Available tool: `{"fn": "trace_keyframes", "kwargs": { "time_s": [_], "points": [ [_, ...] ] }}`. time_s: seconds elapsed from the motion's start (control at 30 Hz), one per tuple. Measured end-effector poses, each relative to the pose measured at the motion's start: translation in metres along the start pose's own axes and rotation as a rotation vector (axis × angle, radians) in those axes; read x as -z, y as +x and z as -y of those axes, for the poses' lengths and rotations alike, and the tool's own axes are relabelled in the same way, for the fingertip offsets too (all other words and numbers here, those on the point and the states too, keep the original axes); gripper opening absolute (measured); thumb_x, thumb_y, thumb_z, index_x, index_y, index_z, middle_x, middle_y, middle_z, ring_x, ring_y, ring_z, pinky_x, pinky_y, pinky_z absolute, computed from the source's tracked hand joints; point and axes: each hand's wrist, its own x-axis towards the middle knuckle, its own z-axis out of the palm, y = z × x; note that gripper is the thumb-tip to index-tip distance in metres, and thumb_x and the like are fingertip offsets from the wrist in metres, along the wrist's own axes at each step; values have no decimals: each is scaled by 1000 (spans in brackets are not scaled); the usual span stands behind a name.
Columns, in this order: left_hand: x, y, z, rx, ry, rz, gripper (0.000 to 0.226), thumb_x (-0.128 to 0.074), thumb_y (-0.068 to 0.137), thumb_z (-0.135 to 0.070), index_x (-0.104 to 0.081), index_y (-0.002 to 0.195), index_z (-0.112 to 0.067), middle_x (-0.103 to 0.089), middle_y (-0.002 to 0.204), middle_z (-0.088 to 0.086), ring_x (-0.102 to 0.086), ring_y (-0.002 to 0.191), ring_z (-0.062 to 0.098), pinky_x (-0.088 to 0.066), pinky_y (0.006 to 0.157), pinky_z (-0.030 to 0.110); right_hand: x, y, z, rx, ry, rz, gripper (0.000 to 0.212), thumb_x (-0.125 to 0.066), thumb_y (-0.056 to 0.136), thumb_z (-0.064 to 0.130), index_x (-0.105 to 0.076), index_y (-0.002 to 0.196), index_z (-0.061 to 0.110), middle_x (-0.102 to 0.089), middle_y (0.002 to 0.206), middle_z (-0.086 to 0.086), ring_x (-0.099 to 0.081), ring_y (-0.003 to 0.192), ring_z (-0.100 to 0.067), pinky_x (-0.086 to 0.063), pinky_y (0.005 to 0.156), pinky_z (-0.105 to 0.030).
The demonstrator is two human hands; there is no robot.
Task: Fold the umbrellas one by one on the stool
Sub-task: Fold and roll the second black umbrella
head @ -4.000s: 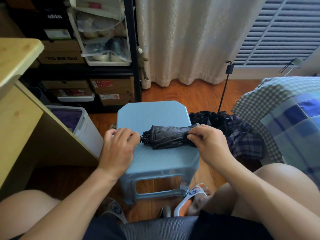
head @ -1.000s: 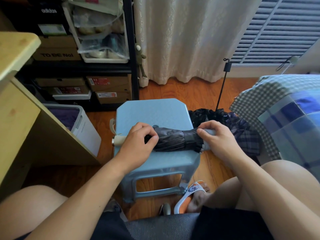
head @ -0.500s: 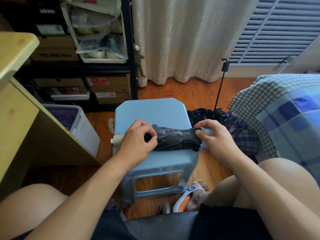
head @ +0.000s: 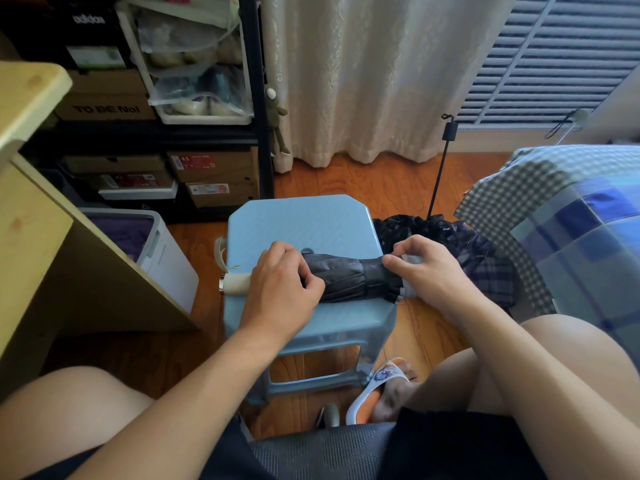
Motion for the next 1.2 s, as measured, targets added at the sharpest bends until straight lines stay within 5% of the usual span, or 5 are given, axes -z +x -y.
{"fn": "trace_keyframes", "kwargs": {
  "time_s": [0.2, 0.5, 0.7, 0.9, 1.2],
  "points": [
    [-4, 5, -11, 21, 124, 8, 22, -63, 86, -16, -45, 75, -18, -48, 86, -1, -45, 83, 21, -46, 71, 42, -8, 12, 1, -201, 282, -63, 22, -73, 94, 18, -59, 77, 14, -75, 102, -4, -67, 88, -20, -57, 77, -41],
    [-8, 16, 0, -2, 37, -7, 14, -57, 95, -12, -58, 108, -16, -55, 111, 5, -54, 101, 26, -52, 86, 46, -12, 22, 1, -176, 161, -139, 11, -71, 93, 19, -61, 88, 17, -67, 92, -2, -62, 83, -17, -52, 71, -33],
    [-7, 5, 13, -434, 170, 75, 24, -60, 95, -36, -72, 112, -23, -60, 119, -3, -54, 111, 23, -50, 89, 42, -13, 27, 2, -52, 32, -104, 5, -60, 100, 21, -62, 96, 19, -64, 94, 4, -59, 87, -16, -45, 69, -29],
    [3, 17, 23, -319, 309, 236, 56, -43, 97, -53, -52, 145, -27, -59, 143, -6, -56, 127, 18, -44, 102, 40, 3, 14, -9, 285, -226, -21, 12, -66, 97, 26, -71, 108, 22, -59, 117, 4, -49, 118, -24, -40, 103, -40],
    [5, 24, 24, -97, 485, 318, 85, -8, 91, -70, -43, 151, -21, -61, 139, 0, -53, 125, 25, -38, 102, 44, 1, 17, -8, 242, -233, -35, 9, -77, 90, 25, -69, 96, 24, -55, 116, 1, -46, 117, -27, -36, 93, -33]
  ]
}}
